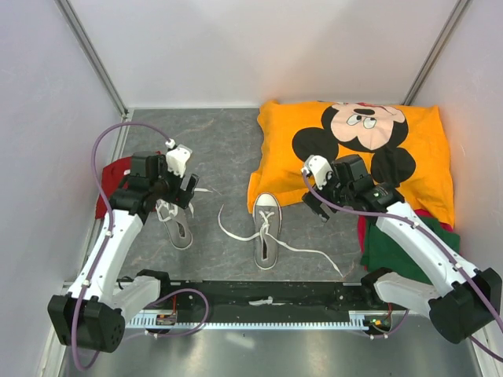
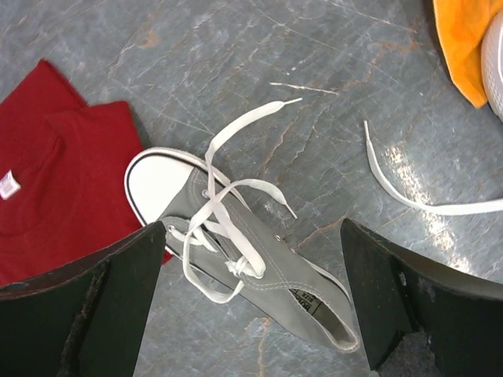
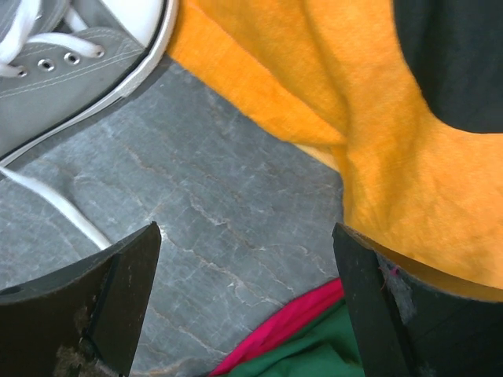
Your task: Tie the shoes
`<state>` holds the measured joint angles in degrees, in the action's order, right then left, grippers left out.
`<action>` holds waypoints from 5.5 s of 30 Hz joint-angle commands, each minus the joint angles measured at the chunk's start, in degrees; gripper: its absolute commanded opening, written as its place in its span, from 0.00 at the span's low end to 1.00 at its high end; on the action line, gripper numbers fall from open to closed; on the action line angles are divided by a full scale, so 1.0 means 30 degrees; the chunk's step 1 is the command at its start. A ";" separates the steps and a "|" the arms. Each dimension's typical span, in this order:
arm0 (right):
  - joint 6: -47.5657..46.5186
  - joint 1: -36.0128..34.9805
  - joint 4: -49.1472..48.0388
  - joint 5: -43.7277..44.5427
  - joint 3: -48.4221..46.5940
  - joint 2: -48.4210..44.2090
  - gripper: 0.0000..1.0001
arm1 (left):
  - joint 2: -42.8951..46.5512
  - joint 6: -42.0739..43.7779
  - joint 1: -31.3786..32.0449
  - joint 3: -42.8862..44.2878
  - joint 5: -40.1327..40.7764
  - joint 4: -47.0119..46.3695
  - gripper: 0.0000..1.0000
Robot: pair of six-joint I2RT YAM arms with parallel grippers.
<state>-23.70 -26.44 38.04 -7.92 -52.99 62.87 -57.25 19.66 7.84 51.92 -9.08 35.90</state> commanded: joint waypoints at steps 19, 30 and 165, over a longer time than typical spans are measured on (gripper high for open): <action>-0.3611 0.0023 0.4162 -0.0873 -0.0088 0.3120 0.98 | -0.7043 1.8814 0.2778 0.1091 -0.8046 0.1948 0.89; -0.5750 -0.0941 0.7592 -0.1343 -0.0295 0.4882 0.98 | -1.0150 2.3679 0.4624 0.0477 -0.9249 0.2536 0.81; 0.5644 -0.3435 -0.1987 -0.8696 -0.4397 0.8954 0.41 | -0.4498 1.9552 0.6524 -0.4854 -0.9396 0.0374 0.52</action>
<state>-9.02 -37.43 33.17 -30.48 -66.96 88.99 -69.06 75.02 24.05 38.28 -40.73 43.55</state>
